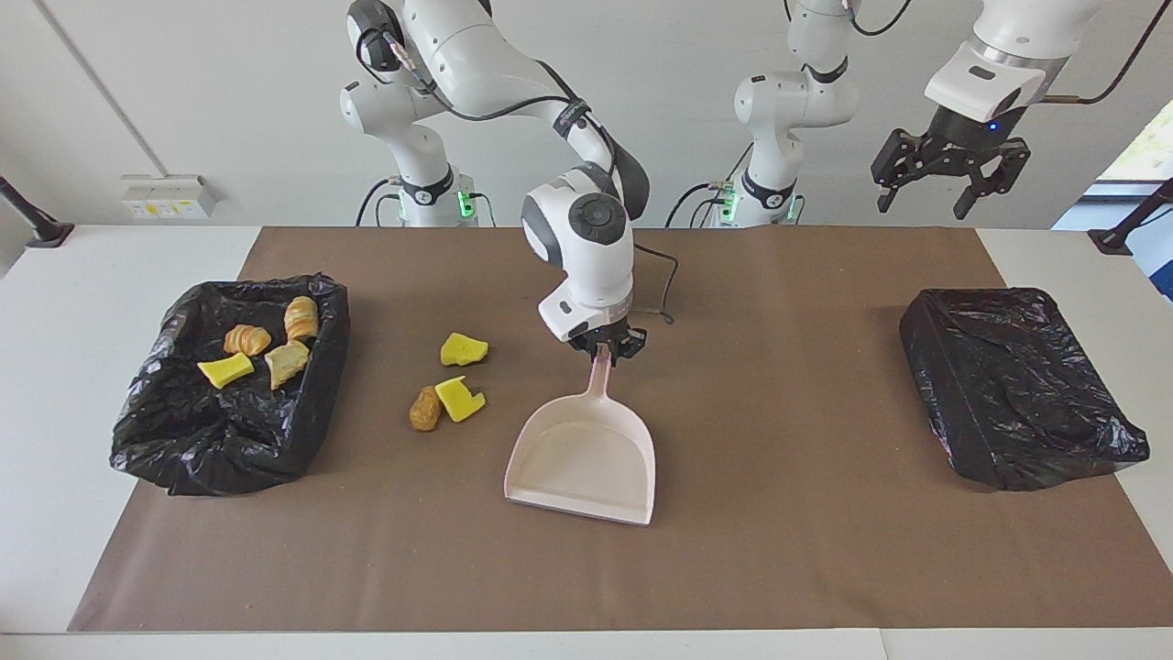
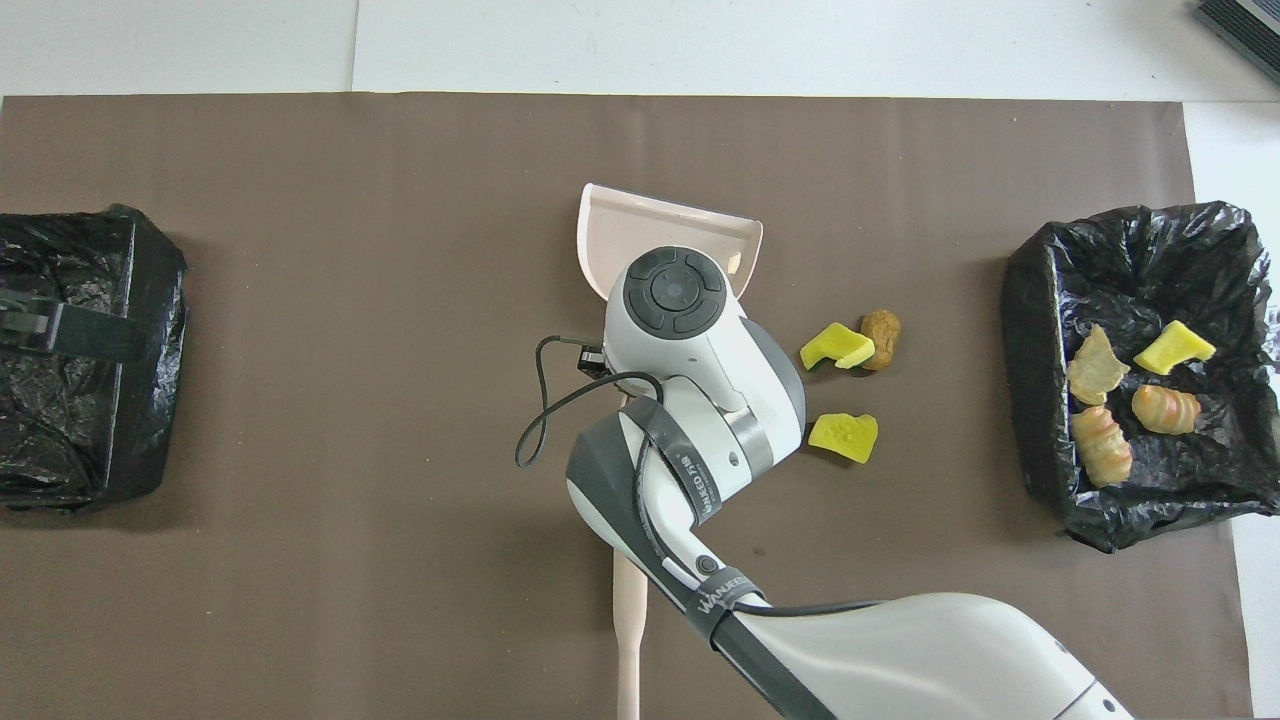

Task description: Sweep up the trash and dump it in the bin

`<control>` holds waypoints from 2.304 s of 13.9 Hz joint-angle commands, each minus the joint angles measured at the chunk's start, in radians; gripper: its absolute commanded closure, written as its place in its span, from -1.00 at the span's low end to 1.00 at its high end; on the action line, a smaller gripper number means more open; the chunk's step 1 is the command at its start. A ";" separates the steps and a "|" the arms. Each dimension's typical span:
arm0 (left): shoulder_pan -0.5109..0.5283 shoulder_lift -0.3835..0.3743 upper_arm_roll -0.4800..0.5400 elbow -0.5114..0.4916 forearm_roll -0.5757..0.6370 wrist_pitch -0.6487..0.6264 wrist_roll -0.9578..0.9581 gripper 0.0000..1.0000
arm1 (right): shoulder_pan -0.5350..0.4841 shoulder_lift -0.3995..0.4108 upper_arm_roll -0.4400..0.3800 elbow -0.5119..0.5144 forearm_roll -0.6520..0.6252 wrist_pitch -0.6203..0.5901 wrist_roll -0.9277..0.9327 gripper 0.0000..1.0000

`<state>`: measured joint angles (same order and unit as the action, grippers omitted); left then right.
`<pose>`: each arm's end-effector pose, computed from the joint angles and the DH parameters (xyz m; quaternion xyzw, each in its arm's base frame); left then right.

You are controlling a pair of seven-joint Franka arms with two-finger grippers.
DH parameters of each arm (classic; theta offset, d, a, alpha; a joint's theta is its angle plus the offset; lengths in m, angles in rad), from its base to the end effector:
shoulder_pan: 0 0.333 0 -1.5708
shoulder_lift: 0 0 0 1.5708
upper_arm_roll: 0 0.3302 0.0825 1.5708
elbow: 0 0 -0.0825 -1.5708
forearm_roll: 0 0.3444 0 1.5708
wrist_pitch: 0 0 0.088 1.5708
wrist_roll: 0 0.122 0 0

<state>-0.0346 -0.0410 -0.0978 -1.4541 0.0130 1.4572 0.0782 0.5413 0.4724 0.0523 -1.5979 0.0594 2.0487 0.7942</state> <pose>0.4852 -0.0643 0.6838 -0.9943 0.1042 -0.0222 0.0078 0.5400 0.3636 0.3736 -0.9924 0.1166 0.0325 0.0226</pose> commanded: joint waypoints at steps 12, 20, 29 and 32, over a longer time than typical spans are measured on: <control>0.007 -0.005 -0.003 0.011 0.012 -0.020 0.009 -1.00 | 0.070 -0.362 -0.002 -0.276 0.098 -0.276 -0.132 -1.00; -0.091 -0.007 -0.029 -0.072 -0.001 0.090 -0.009 -1.00 | 0.229 -0.635 0.000 -0.730 0.296 -0.064 0.008 -1.00; -0.379 0.196 -0.028 -0.207 0.018 0.488 -0.297 -1.00 | 0.345 -0.577 0.000 -0.815 0.298 0.146 0.054 -1.00; -0.490 0.324 -0.029 -0.203 0.113 0.628 -0.515 -1.00 | 0.384 -0.548 0.000 -0.826 0.298 0.191 0.059 -1.00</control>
<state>-0.4609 0.2140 -0.1425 -1.6607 0.0742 1.9862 -0.3124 0.8986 -0.0892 0.0552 -2.4071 0.3346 2.1908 0.8370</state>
